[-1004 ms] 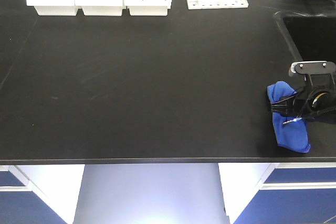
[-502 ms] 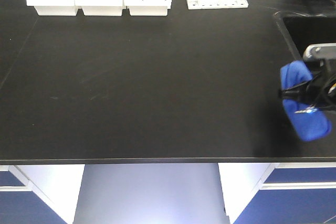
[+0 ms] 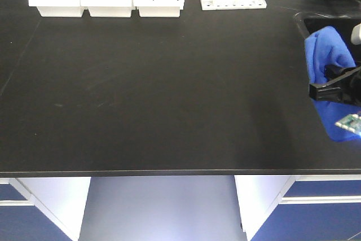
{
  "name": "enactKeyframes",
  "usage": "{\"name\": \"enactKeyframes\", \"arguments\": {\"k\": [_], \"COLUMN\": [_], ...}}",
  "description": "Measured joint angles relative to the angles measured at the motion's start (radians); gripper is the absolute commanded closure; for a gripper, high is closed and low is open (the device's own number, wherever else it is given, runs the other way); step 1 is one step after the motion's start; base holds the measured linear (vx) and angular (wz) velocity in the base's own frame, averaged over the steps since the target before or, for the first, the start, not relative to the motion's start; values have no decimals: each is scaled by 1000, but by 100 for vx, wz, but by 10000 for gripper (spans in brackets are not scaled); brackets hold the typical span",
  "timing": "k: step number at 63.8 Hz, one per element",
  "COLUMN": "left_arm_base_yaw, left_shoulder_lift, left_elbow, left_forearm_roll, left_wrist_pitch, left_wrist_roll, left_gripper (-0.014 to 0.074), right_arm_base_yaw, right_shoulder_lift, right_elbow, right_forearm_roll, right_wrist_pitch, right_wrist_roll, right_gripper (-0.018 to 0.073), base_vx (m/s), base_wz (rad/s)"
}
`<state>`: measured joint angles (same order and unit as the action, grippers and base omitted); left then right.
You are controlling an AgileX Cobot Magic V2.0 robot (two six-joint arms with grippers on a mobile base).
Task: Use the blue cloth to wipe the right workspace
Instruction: 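Lift the blue cloth off the counter with the right gripper, then hold the cloth in the right gripper while the base backs away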
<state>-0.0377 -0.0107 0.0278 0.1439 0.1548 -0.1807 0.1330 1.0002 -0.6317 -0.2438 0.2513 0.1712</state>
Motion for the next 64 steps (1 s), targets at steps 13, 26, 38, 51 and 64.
{"name": "enactKeyframes", "arguments": {"k": [13,26,38,51,64], "left_arm_base_yaw": [0,0,0,0,0], "left_shoulder_lift": [0,0,0,0,0], "left_elbow": [0,0,0,0,0], "left_forearm_roll": [0,0,0,0,0], "left_wrist_pitch": [0,0,0,0,0], "left_wrist_roll": [0,0,0,0,0], "left_gripper": [602,602,602,602,602], "right_arm_base_yaw": [37,38,38,38,38], "right_shoulder_lift": [-143,-274,-338,-342,-342], "right_elbow": [86,162,164,164,164], "right_forearm_roll": [4,-19,-22,-22,-22], "right_wrist_pitch": [23,52,58,64,64], "right_wrist_roll": [38,44,44,44,44], "right_gripper": [564,564,564,564,564], "base_vx": [0,0,0,0,0], "base_wz": [0,0,0,0,0]}}
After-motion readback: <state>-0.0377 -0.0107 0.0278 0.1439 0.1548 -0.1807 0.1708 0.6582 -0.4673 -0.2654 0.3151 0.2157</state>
